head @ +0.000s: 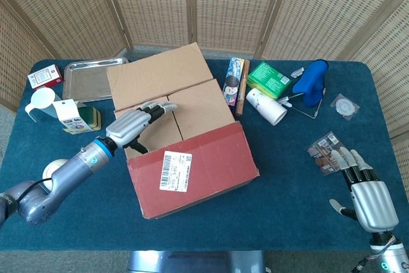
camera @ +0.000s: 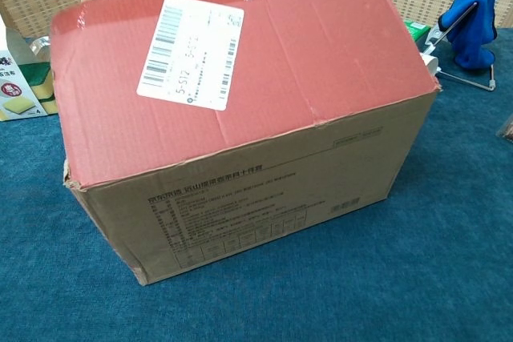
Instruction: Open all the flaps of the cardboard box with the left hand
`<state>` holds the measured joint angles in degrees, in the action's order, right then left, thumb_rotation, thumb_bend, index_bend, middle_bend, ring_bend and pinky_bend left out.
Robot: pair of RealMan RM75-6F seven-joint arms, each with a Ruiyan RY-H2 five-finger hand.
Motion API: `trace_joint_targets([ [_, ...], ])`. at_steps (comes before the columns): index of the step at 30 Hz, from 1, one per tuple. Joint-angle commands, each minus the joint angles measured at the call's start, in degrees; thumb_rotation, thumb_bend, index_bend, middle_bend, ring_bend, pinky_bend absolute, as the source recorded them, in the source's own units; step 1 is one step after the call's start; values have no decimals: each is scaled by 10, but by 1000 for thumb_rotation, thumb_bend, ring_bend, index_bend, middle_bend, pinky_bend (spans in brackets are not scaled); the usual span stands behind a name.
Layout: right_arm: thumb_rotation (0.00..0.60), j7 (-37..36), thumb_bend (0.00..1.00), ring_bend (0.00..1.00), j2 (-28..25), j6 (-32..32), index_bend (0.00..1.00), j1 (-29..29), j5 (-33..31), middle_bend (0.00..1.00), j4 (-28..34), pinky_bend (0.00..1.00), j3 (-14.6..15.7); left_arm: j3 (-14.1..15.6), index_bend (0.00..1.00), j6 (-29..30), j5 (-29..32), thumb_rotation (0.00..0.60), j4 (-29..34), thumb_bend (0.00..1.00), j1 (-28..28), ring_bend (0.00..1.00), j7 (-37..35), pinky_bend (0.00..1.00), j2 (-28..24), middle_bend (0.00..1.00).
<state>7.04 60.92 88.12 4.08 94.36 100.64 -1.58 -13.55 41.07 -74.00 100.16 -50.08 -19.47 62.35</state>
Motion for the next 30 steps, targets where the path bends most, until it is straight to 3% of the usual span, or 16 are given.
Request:
trace_joint_targets([
  [1,600,-1,0,0,-1,1,0,0,1,0,1,228,0,-14,10,6,-26,600,22,480,8,0,-63,0,-20,0],
  [30,600,-9,0,0,-6,0,0,-1,5,0,5,228,2,-9,13,1,-126,600,85,480,-28,0,-291,23,-7,0],
])
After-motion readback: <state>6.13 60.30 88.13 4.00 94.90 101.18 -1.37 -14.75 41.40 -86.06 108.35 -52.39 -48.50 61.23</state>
